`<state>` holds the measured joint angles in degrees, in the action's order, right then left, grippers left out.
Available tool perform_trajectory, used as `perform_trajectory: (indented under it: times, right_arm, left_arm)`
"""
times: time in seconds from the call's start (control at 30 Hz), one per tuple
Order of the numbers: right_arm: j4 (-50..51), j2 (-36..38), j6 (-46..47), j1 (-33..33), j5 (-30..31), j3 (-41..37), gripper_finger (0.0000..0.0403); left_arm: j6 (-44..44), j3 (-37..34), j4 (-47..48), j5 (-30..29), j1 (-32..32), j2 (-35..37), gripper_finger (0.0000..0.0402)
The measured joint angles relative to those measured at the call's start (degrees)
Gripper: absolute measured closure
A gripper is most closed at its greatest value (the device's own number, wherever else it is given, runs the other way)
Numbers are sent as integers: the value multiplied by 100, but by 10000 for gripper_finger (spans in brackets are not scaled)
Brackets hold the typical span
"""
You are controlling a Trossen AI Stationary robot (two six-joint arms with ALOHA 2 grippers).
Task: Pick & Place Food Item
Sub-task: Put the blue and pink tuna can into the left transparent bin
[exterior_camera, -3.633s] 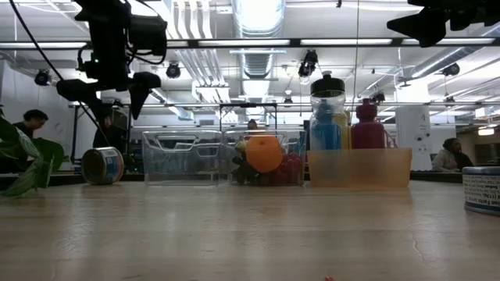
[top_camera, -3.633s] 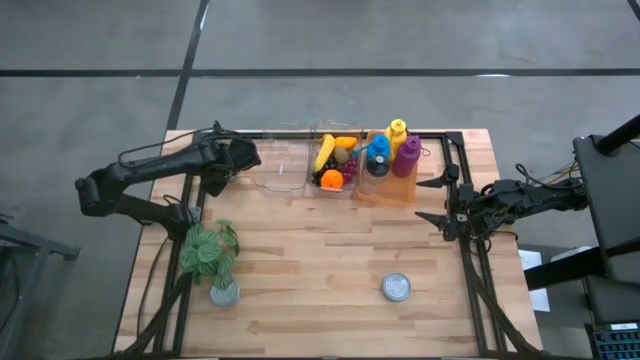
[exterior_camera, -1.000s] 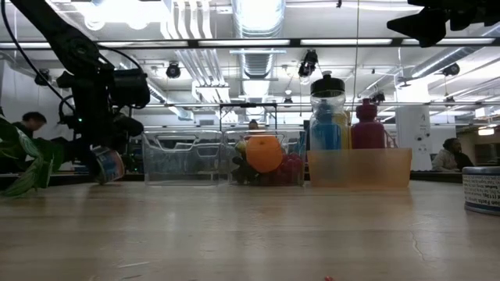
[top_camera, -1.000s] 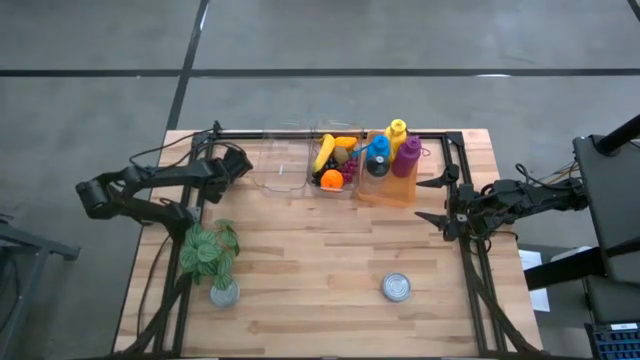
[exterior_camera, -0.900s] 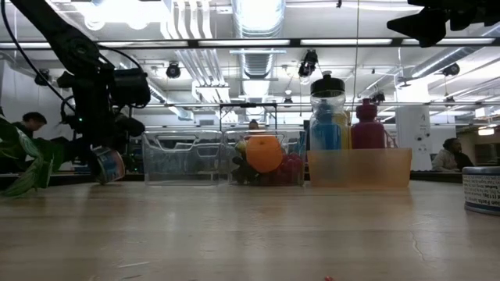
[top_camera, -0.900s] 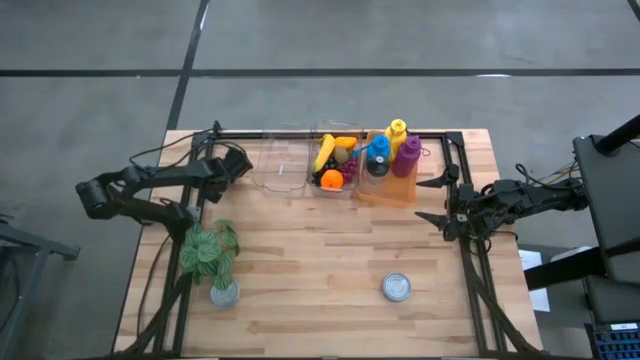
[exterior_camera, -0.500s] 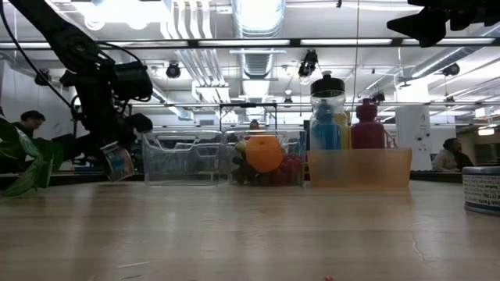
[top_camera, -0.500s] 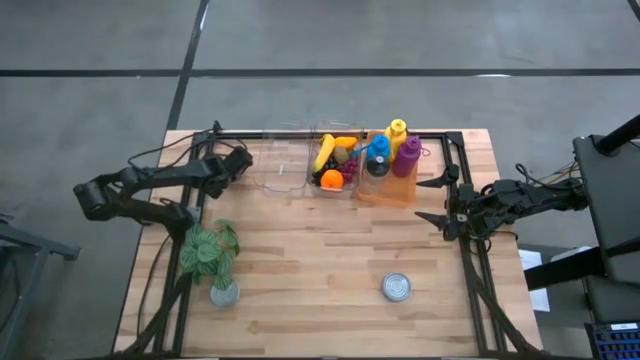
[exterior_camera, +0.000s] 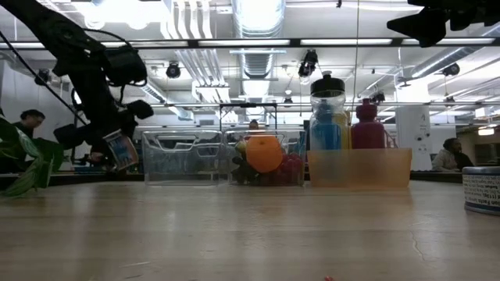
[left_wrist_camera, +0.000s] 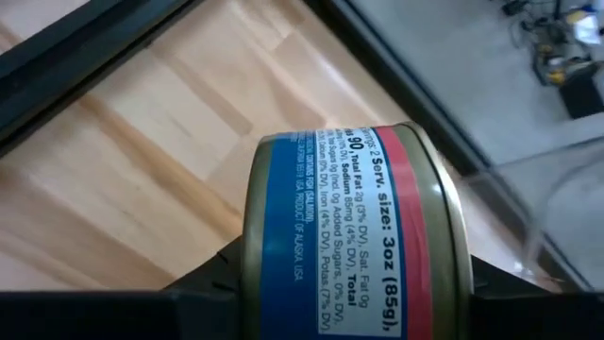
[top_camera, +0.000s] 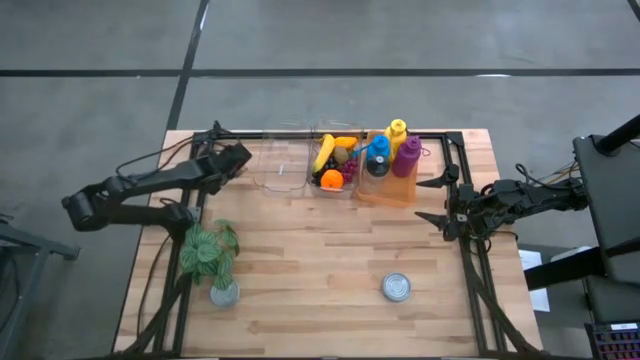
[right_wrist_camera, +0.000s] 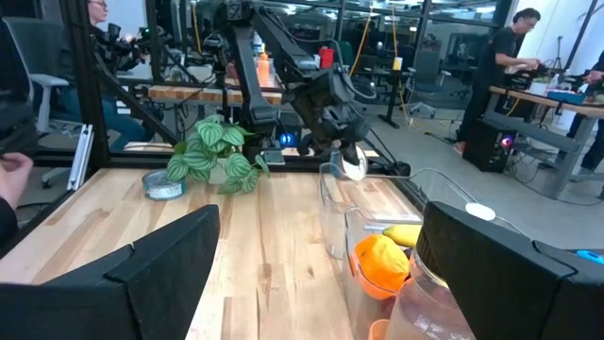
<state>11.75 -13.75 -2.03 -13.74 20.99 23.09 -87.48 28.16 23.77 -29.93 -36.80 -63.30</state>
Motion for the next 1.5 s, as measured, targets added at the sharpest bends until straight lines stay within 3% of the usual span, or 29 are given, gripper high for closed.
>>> perform_trajectory:
  times: [0.47, 0.83, 1.13, 1.33, 1.5]
  right_arm:
    - [0, 0, -1, 0, -2, 1, 32]
    - [0, 1, -1, 0, -2, 0, 32]
    - [0, 1, 1, 0, -2, 2, 32]
    - [0, 0, -8, 0, -2, 0, 32]
    - [0, -1, -8, 0, -1, 0, 32]
  left_arm:
    - [1626, 0, -126, 541, 11, 1436, 223]
    - [3025, 0, -1132, 1117, 45, 2255, 223]
    - [3545, 0, -2240, 1373, 352, 2053, 223]
    - [3516, 22, -2822, 1373, 631, 1524, 222]
    - [3536, 437, -2868, 1362, 803, 921, 216]
